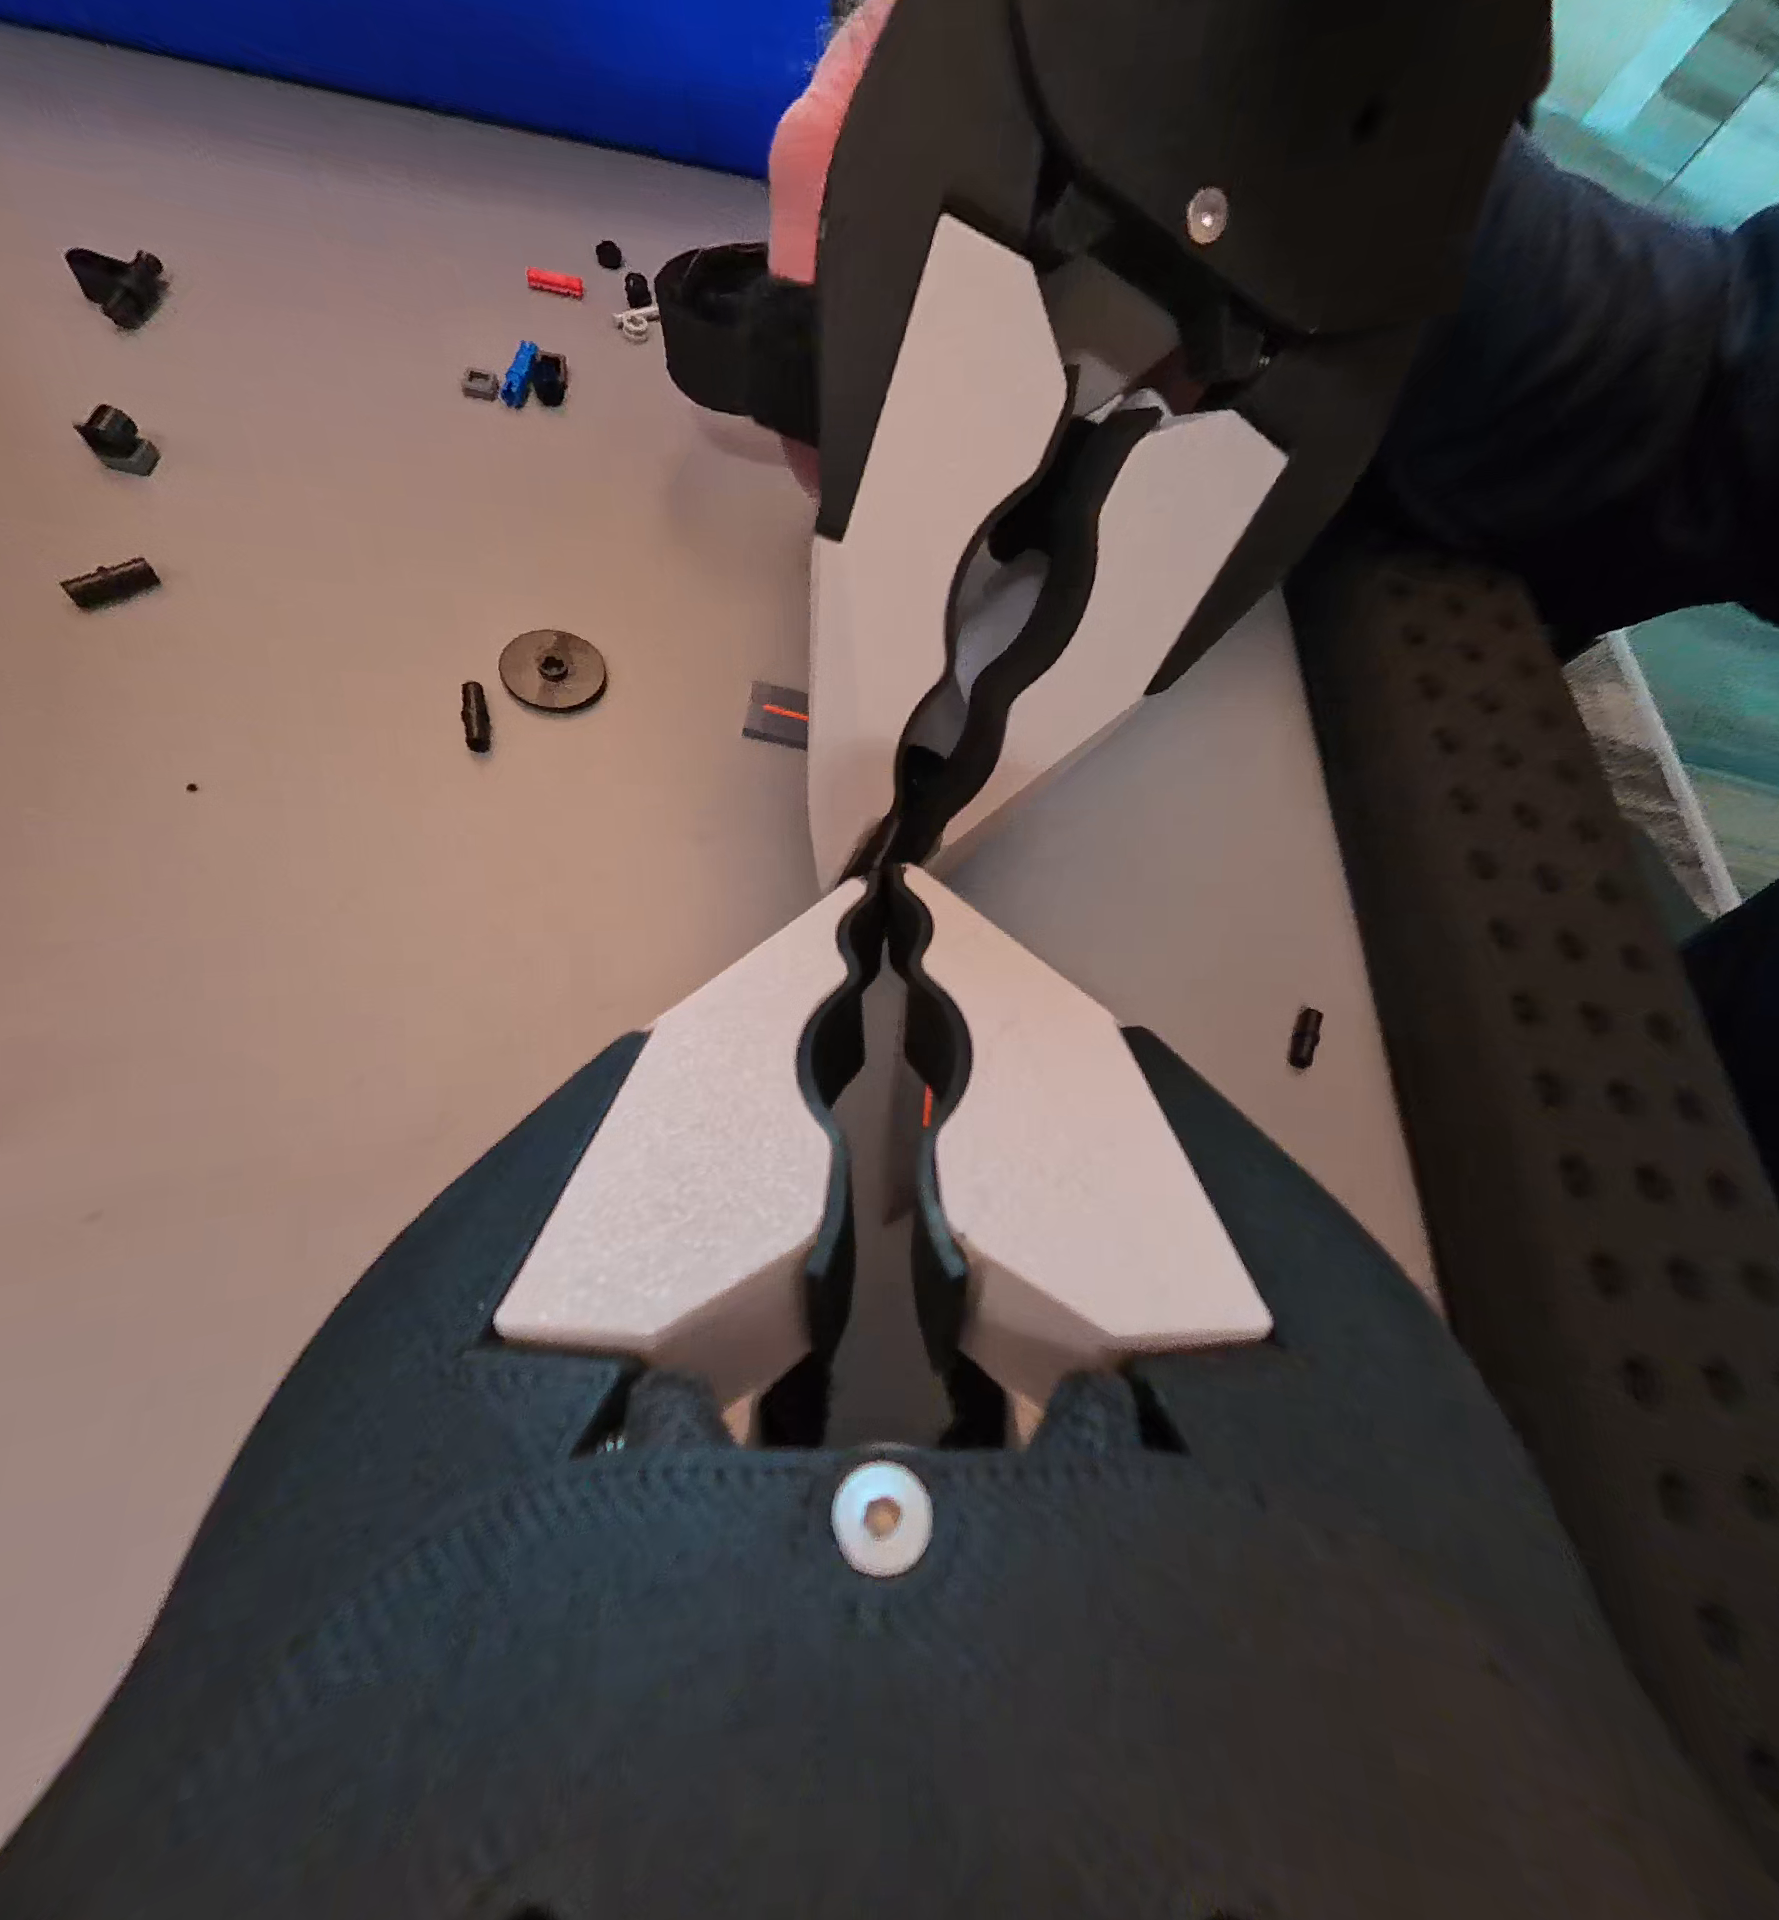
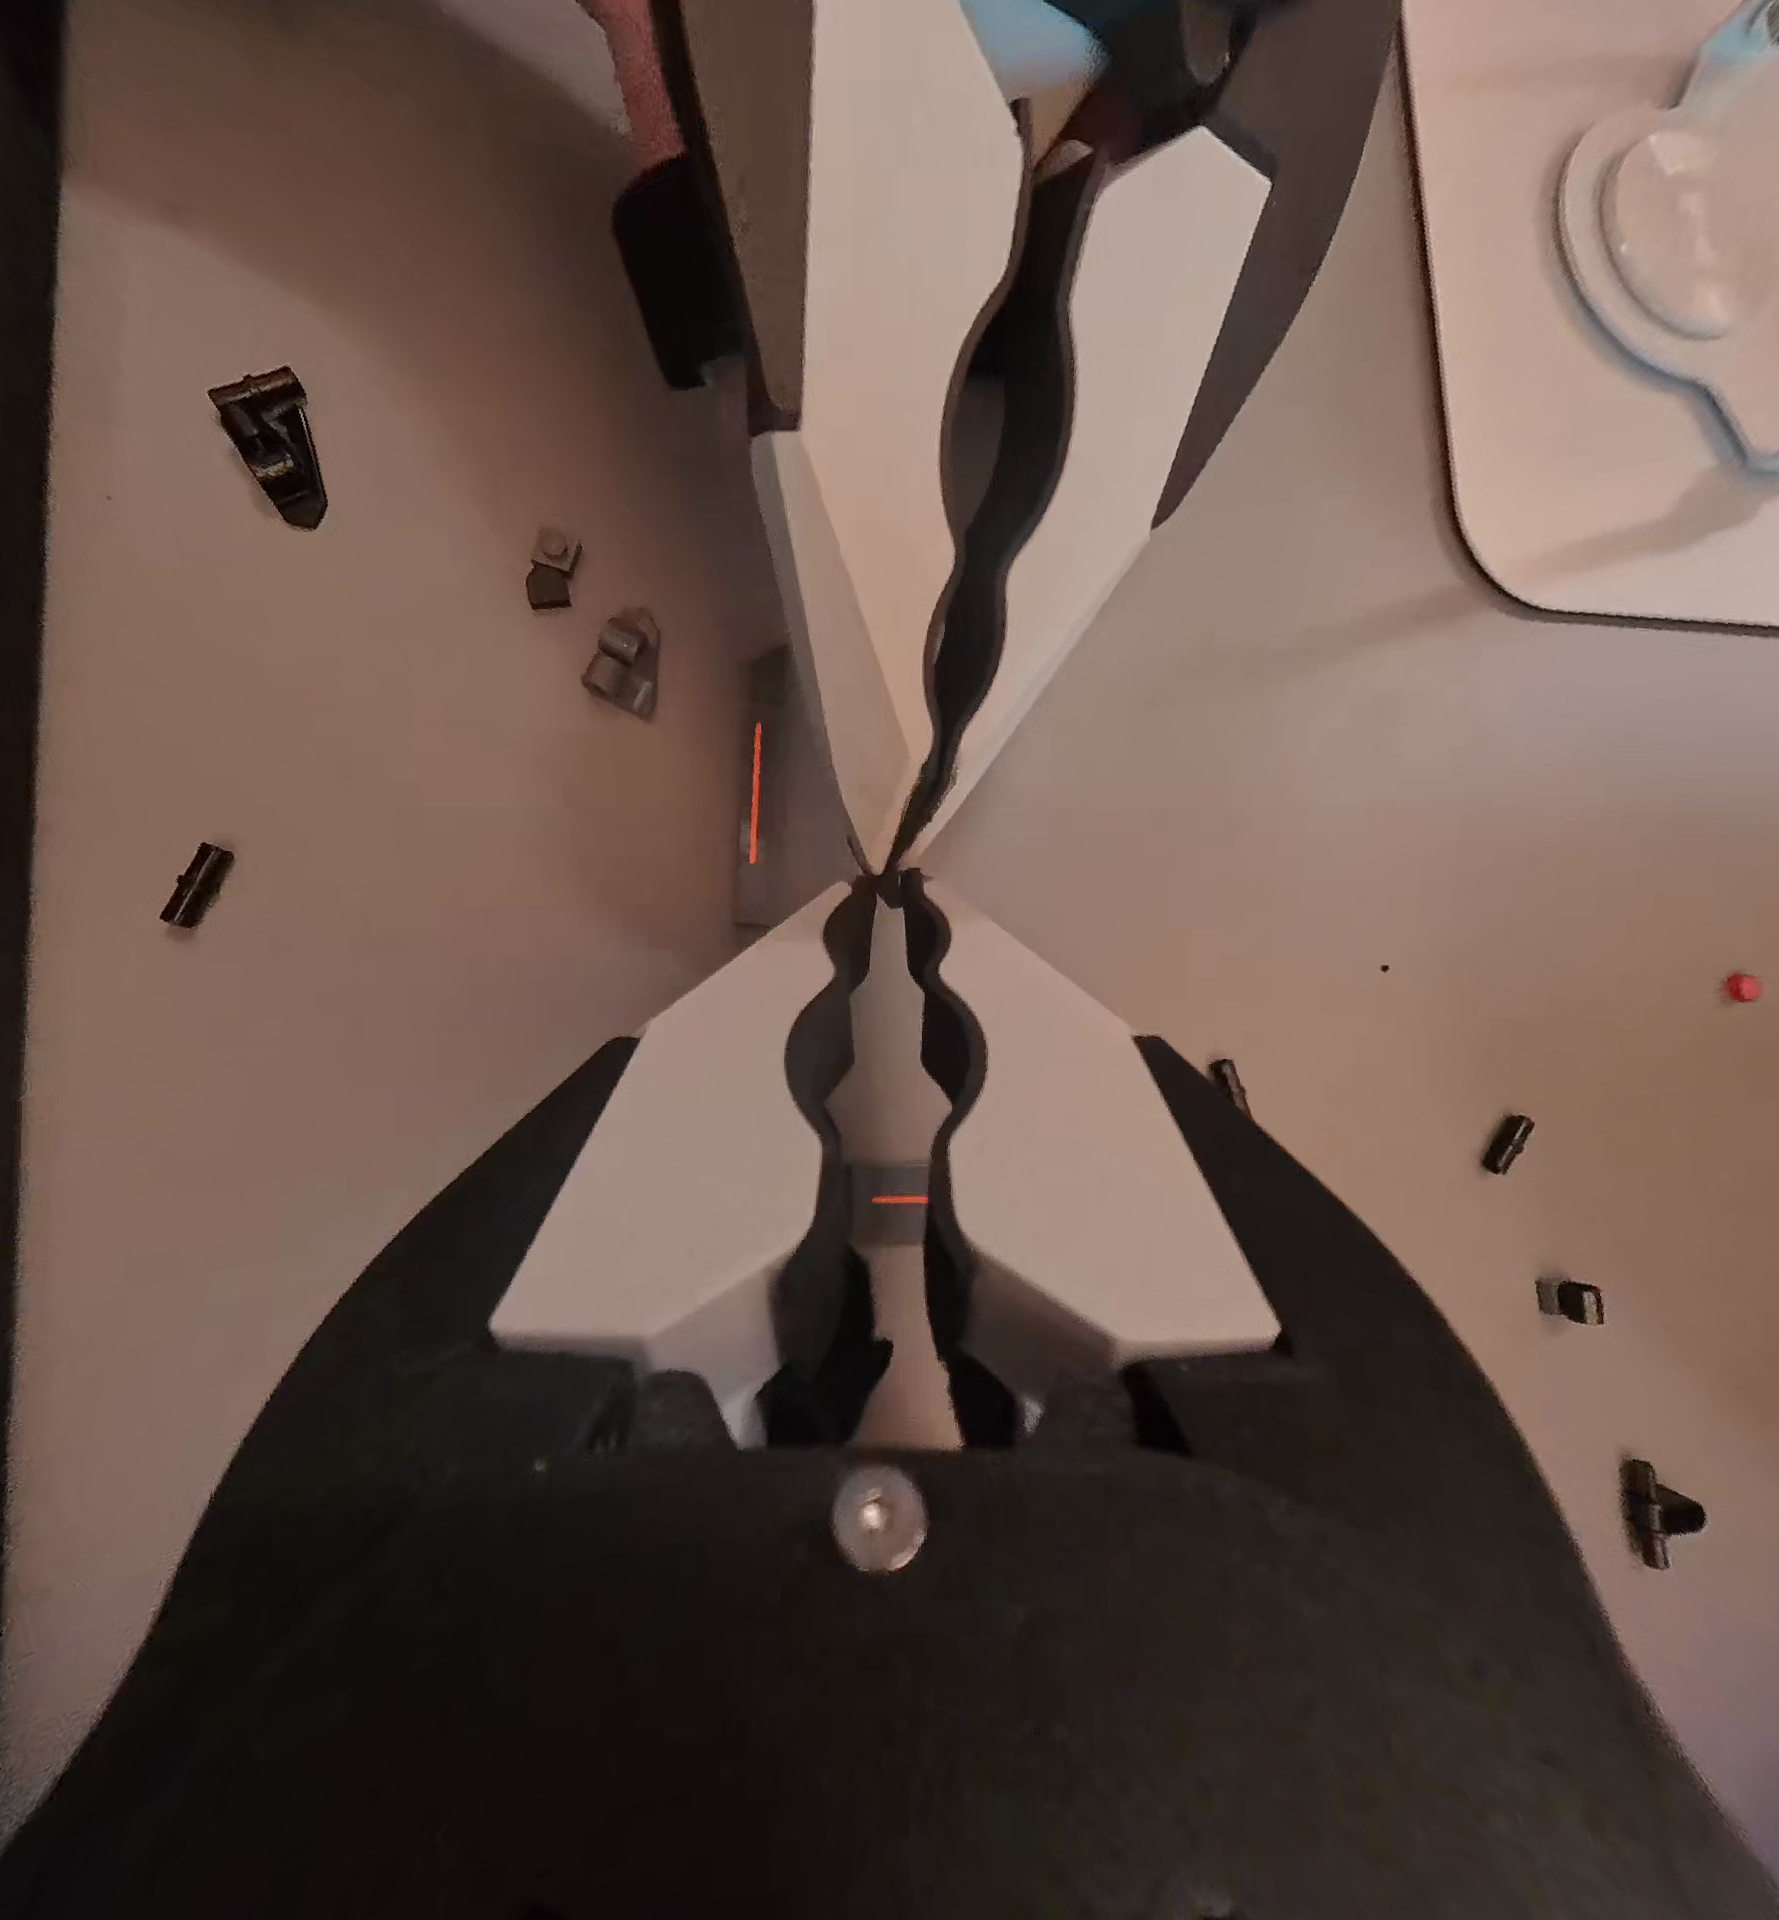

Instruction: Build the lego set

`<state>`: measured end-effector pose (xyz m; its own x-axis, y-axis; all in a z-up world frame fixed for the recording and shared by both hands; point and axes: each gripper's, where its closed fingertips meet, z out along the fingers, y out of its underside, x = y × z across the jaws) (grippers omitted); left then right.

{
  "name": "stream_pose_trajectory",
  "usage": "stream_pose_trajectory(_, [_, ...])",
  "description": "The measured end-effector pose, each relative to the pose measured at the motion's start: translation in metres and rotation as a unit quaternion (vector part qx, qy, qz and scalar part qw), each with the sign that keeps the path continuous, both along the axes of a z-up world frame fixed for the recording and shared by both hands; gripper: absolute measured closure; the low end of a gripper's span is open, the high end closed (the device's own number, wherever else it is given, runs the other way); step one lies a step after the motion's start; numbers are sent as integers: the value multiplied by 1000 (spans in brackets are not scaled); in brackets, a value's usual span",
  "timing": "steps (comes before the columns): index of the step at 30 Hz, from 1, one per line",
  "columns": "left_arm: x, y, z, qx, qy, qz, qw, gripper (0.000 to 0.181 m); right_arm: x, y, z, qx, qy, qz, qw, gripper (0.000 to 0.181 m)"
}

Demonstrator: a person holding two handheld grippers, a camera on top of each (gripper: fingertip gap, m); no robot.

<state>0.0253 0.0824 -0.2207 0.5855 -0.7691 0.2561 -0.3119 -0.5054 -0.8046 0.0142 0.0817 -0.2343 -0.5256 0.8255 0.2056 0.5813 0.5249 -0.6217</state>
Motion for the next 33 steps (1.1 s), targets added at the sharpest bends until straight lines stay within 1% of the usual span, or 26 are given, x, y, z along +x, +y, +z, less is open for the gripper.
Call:
stream_pose_trajectory(3, [0,-1,2,-10,-18,0,1000,181,0,0,1,11,4,5,1000,178])
stream_pose_trajectory(7, [-2,3,4,8,-14,9,1000,181,2,3,3,-33,-6,-14,999,180])
stream_pose_trajectory(8, [-2,3,6,17,-12,10,1000,179,2,3,5,-48,-7,-19,999,180])
stream_pose_trajectory(10, [-4,5,9,49,10,9,999,173,2,2,8,-86,-12,-27,996,180])
stream_pose_trajectory(12, [-2,3,13,77,25,-2,997,172,2,5,10,-104,-13,-38,994,180])
stream_pose_trajectory(14, [-3,2,10,93,55,-7,994,172,3,5,11,-119,-18,-41,992,180])
stream_pose_trajectory(16, [-4,3,10,99,63,-5,993,176,4,4,10,-121,-20,-39,992,180])
stream_pose_trajectory(21, [-3,2,4,87,74,-12,993,178,4,3,7,-122,-27,-37,991,180])
stream_pose_trajectory(25, [-5,2,7,68,47,-4,997,180,1,7,14,-115,-3,-42,992,178])
stream_pose_trajectory(27, [-6,3,11,49,17,6,999,180,-1,11,17,-85,14,-41,995,177])
stream_pose_trajectory(29, [-8,4,14,27,-16,14,999,180,-3,10,21,-51,37,-27,998,172])
stream_pose_trajectory(32, [-8,4,21,-4,-78,19,997,180,-5,10,27,-4,64,-15,998,171])
stream_pose_trajectory(33, [-8,4,22,-11,-89,19,996,180,-5,10,27,7,69,-10,998,173])
